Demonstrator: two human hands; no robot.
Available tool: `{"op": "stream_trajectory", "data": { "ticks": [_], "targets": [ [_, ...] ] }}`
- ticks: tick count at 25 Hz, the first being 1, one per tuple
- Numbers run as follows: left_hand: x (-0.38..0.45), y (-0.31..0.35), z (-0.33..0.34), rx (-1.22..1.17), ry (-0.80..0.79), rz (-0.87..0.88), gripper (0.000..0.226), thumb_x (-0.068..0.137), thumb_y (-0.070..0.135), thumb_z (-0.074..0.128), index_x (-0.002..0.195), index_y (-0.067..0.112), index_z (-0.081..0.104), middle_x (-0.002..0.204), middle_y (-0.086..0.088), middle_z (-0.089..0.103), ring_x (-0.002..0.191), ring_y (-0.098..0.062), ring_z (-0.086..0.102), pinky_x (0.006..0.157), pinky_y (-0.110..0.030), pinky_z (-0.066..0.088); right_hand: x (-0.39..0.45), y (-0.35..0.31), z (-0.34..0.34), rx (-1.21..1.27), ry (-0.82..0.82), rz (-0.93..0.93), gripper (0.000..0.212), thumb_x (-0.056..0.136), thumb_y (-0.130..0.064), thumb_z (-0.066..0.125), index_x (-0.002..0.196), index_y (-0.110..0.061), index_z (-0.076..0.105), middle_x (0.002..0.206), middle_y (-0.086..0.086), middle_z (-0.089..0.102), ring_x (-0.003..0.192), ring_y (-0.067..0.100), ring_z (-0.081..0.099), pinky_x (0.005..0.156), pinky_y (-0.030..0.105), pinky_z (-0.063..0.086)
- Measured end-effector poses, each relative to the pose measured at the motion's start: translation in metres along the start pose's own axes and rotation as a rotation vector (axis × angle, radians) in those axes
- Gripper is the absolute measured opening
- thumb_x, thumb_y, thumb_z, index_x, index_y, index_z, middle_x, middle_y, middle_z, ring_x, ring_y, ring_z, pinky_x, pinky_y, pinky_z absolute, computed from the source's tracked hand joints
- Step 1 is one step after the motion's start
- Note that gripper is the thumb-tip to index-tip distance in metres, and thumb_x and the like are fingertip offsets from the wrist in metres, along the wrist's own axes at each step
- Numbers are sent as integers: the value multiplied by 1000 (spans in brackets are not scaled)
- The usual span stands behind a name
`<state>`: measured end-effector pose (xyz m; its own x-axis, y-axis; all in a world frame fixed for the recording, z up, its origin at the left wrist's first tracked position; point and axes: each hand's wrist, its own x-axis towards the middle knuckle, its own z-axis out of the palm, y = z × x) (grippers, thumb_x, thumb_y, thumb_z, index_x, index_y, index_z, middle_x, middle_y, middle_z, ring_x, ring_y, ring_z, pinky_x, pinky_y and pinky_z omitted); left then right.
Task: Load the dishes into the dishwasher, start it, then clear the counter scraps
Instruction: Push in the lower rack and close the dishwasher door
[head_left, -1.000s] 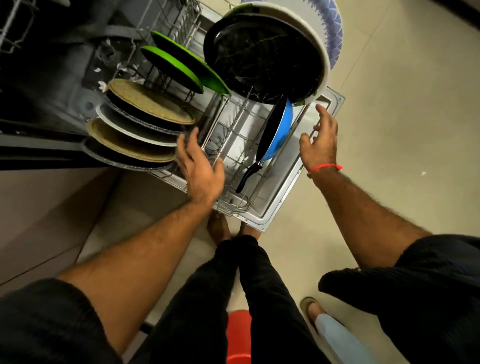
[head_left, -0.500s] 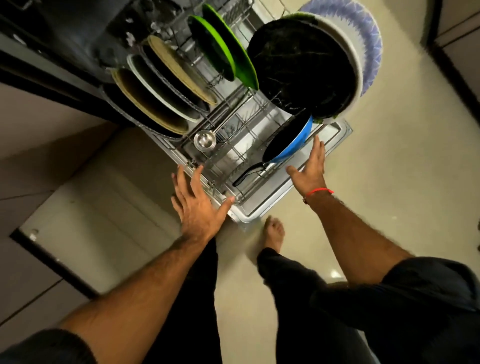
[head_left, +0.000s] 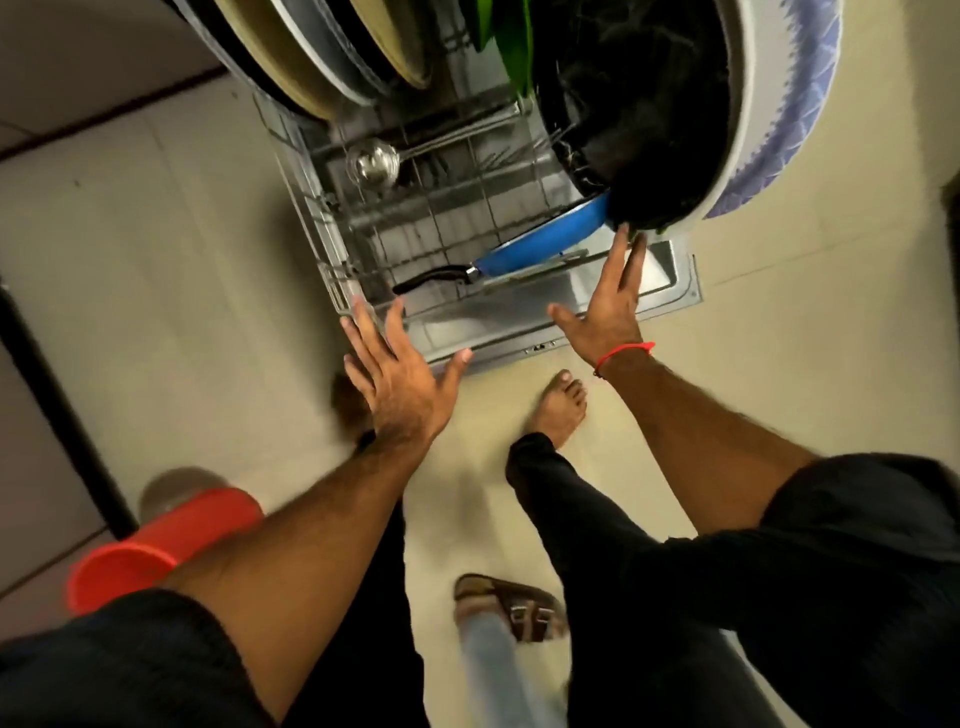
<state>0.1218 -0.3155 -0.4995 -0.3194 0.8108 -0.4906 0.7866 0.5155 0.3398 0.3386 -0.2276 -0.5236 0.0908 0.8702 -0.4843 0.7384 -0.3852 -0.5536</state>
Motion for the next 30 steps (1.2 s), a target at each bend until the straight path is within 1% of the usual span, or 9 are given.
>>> {"op": "stream_trajectory", "data": {
  "ticks": [4,8,12,15,17,20,24,25,30],
  "targets": [
    [-6,18,16,-76,37,-66,97,87,73,51,158,20,13,167,-9,-16,154,-34,-15,118,-70,8,0,13,-9,-43,-54,-181,113,81,-21,77,156,-5,-6,161,21,-16,152,32,-2,120,37,17],
    [2,40,32,-166,71,-97,92,90,69,51,158,18,15,168,-7,-15,154,-34,-15,118,-69,7,7,24,-13,-65,-57,-224,105,87,-27,72,155,-4,-5,162,19,-13,152,30,0,122,43,19],
    [12,48,66,-279,102,-161,109,83,78,54,160,18,3,167,-8,-20,154,-31,-17,121,-64,3,25,35,3,-52,-51,-243,105,90,-40,66,155,-5,-8,163,15,-15,152,29,0,122,47,19],
    [29,45,91,-351,127,-219,121,79,82,53,160,17,-10,165,-8,-26,153,-28,-21,120,-61,-2,32,43,24,-94,-39,-274,108,90,-56,59,155,-3,-10,162,16,-17,152,27,-7,124,44,10],
    [40,44,103,-369,147,-243,122,81,82,49,159,13,-14,163,-12,-29,151,-31,-26,120,-59,-4,38,48,37,-147,7,-297,107,91,-60,53,154,-1,-9,162,17,-16,152,27,-10,124,46,6],
    [50,47,120,-349,223,-237,115,87,77,45,159,8,-13,162,-18,-30,149,-37,-28,120,-57,-4,43,54,49,-136,85,-311,103,94,-61,48,154,-1,-9,163,16,-16,152,27,-12,124,43,1],
    [63,49,126,-378,281,-234,105,95,65,47,158,5,-11,161,-24,-29,148,-43,-28,121,-56,-1,50,58,57,-77,116,-353,98,97,-55,47,154,-2,-11,162,13,-20,151,24,-18,117,19,-15],
    [67,48,125,-369,295,-207,103,96,61,48,158,4,-10,161,-25,-28,147,-44,-28,121,-57,0,55,57,57,-80,122,-365,97,97,-54,47,154,-3,-12,162,11,-21,150,23,-19,115,16,-16],
    [105,44,110,-306,344,-102,93,98,57,44,160,8,-7,162,-22,-28,148,-44,-27,122,-64,5,98,39,56,-144,155,-444,92,98,-49,45,154,-6,-14,162,7,-24,149,20,-23,119,25,-9]
  ]
}}
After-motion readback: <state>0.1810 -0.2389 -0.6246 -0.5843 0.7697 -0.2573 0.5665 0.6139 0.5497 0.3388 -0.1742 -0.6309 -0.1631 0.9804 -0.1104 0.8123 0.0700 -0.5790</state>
